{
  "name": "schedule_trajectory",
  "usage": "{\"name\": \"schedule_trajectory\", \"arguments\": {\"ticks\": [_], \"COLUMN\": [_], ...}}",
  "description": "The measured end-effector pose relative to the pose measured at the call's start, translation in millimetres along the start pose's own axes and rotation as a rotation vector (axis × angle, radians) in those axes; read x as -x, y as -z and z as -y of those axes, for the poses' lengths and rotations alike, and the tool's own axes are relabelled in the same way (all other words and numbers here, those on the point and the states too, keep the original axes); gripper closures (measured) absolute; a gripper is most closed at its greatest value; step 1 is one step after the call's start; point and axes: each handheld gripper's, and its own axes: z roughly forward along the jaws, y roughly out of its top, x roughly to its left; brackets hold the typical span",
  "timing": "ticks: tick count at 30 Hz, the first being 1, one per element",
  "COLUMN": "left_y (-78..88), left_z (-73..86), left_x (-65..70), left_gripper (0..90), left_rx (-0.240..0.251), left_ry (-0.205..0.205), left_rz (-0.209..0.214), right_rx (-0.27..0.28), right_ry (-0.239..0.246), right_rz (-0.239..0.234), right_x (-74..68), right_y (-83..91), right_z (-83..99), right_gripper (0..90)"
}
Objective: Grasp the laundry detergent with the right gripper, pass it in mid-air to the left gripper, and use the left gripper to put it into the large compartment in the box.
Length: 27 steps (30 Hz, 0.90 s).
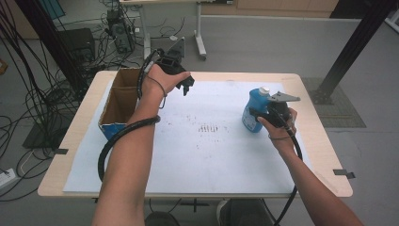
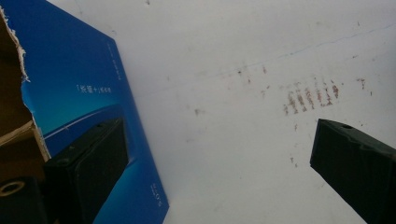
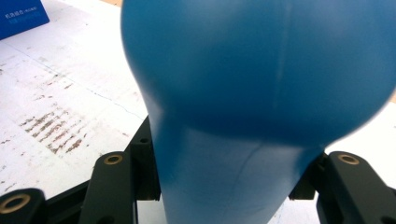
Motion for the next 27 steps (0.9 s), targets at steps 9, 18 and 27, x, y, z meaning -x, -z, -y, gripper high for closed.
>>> {"name": "schedule_trajectory", "arguments": {"ticks": [9,18,27], "left_y": [3.5,7.5,14.4], "left_z": [2.7,5.6,8.1], "left_x": [-3.8,-8.8,-11.0], "left_gripper": [4.9,4.8,4.8], "left_rx": [0.008,0.021,0.035], "left_ry": [0.001,0.0,-0.023], "left_rz": [0.005,0.01,0.022], "right_rx": [-0.003,-0.01,-0.033], "right_ry": [0.0,0.0,0.009], "right_rz": [0.002,0.004,0.004], "right_x": [-0.2,-0.7,-1.5], "right_y": [0.1,0.0,-0.5], "right_z": [-0.4,-1.3,-4.9], "right_gripper": [43.4,43.5,43.7]}}
